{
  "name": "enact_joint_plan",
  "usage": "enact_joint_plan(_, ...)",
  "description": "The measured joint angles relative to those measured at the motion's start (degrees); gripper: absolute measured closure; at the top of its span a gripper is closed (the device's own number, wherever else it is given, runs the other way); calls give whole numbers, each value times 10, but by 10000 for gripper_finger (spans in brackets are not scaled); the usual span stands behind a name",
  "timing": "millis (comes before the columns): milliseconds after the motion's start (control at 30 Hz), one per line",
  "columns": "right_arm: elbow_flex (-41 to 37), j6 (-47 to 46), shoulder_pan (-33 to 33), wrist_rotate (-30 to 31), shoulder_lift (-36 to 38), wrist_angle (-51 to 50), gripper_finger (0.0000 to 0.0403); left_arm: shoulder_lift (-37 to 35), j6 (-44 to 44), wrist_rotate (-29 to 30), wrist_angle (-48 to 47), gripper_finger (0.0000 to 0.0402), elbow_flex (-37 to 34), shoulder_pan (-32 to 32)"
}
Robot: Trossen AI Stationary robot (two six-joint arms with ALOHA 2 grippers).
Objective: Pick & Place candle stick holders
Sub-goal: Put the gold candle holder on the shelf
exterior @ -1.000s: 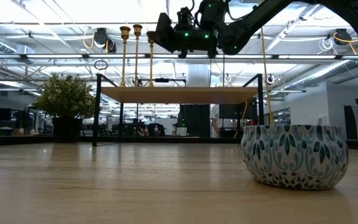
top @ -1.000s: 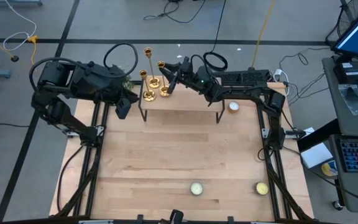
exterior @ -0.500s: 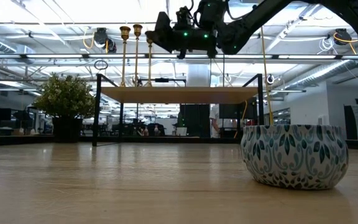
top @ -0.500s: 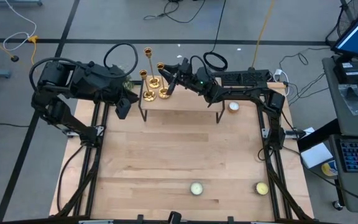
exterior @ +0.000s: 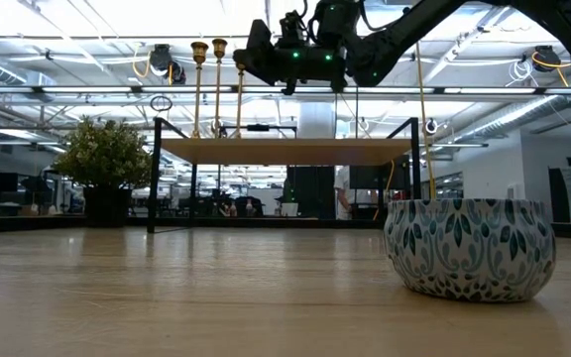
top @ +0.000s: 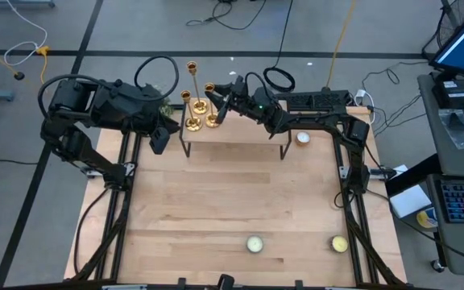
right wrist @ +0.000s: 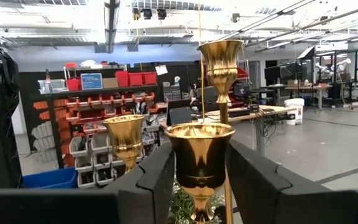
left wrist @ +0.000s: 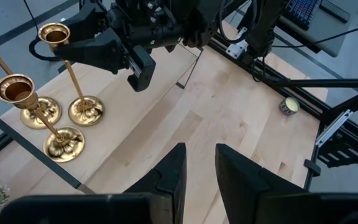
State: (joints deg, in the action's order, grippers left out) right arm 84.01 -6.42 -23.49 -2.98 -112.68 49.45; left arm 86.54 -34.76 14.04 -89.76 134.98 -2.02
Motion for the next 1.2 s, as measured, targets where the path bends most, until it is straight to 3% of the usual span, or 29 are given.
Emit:
enact_joint_plan(267,0,0,0,0,0,-6,252,0,0,0,0,316,0,0)
enact_joint_plan(1200,0,11,0,-1,4,-64,121,0,0,0,0,316,0,0)
